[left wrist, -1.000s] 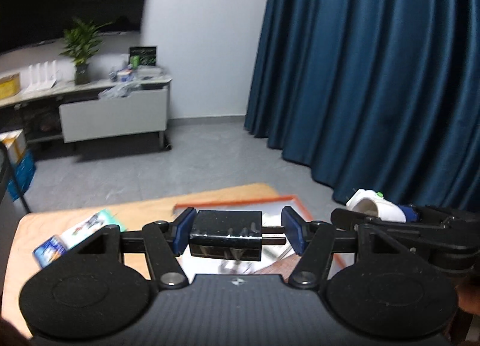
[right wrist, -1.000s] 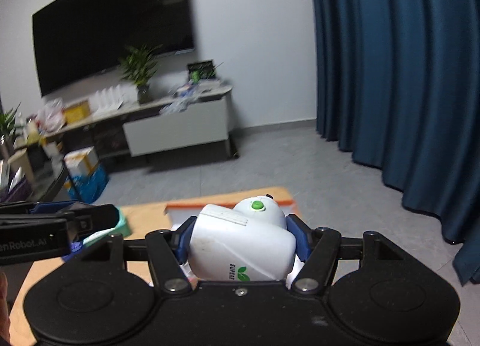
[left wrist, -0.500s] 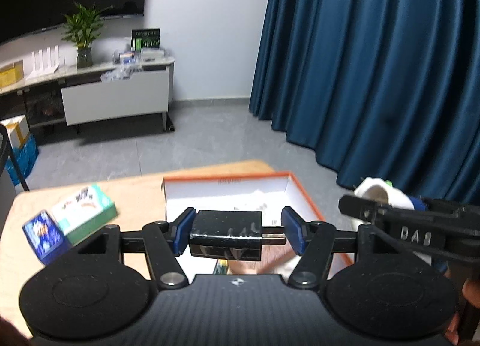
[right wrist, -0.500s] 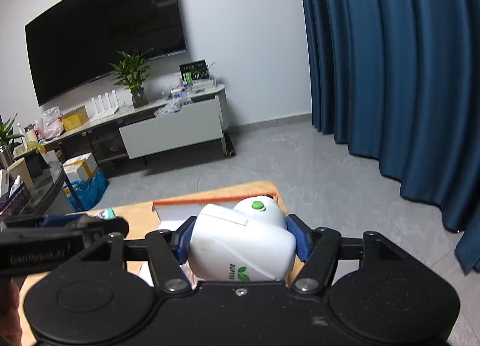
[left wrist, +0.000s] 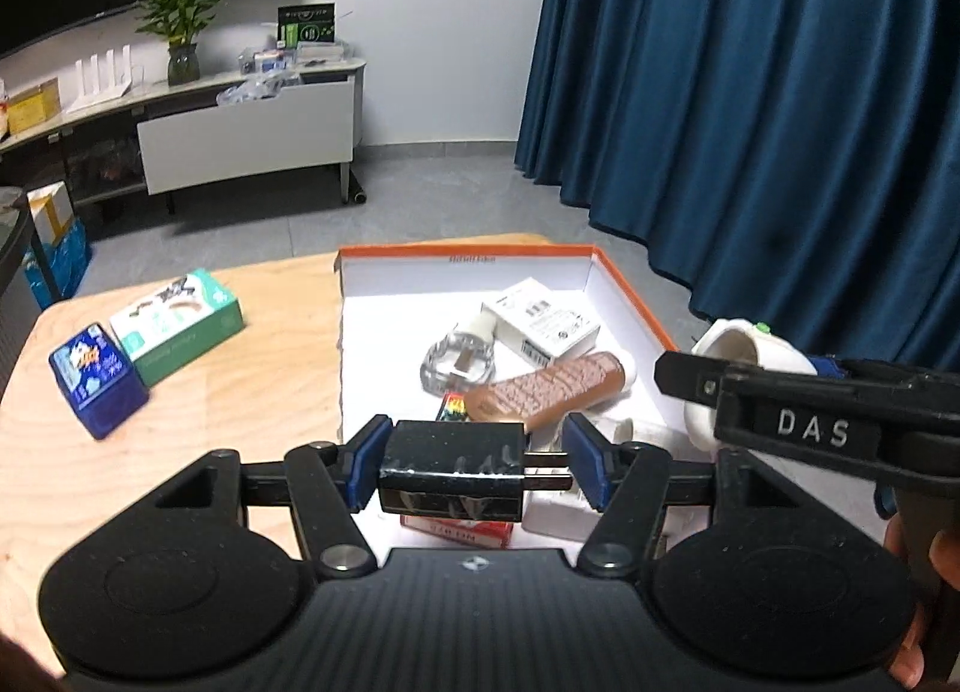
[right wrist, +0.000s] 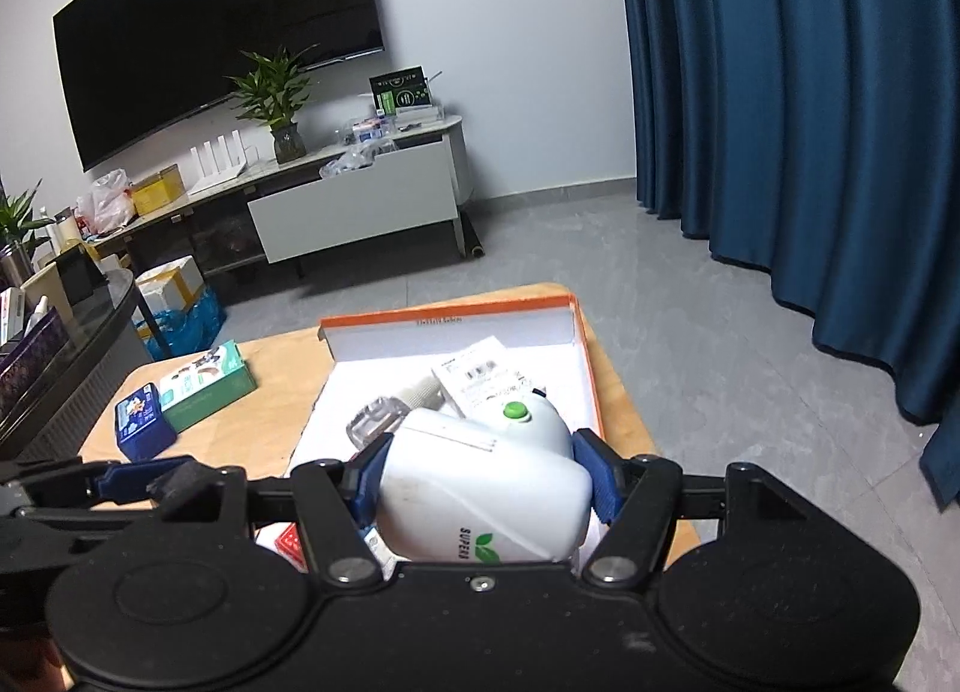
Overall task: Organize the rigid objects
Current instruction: 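Carry the black plug with the left tool while the right tool carries the diffuser to the lid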
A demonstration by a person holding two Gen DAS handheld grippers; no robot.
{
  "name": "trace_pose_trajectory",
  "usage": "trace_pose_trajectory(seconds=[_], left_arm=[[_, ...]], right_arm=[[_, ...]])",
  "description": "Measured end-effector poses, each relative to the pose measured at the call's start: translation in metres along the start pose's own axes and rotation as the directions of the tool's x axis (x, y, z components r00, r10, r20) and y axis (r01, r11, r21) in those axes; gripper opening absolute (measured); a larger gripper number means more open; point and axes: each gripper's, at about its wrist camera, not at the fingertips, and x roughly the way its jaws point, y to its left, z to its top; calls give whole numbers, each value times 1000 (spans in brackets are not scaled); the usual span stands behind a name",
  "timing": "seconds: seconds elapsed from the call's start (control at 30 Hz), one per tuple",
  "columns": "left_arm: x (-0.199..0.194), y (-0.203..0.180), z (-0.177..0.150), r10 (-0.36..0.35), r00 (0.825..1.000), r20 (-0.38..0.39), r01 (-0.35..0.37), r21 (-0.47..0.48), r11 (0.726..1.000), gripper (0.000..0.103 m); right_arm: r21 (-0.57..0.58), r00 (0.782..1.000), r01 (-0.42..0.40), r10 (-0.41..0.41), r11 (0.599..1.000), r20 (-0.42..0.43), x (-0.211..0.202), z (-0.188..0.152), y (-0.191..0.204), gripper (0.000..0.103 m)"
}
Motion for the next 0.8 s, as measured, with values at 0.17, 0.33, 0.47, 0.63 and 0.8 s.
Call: trace_pose_trajectory(seconds=[0.17, 0.33, 0.47, 0.63, 0.8], left_arm=[[0, -4, -5, -5, 1000, -15, 5, 1, 1000, 63], [1, -5, -7, -8, 1000, -24, 8, -2, 1000, 63], [2, -6, -9, -9, 1000, -27, 9, -1, 1000, 63], [4, -8, -10, -11, 999, -32, 11, 0, 1000, 63], [5, -7, -9, -4, 999, -34, 4, -9, 1000, 63]], right_arm=[[-8, 1000, 2, -2, 1000, 1, 0, 0, 1, 76], [-10, 1000, 5, -5, 1000, -11, 3, 0, 1, 76], [-2, 1000, 7, -7, 1000, -14, 5, 2, 0, 76], [1, 1000, 8, -8, 1000, -13, 8, 4, -2, 76], [1, 1000, 9, -9, 1000, -13, 8, 3, -2, 76]])
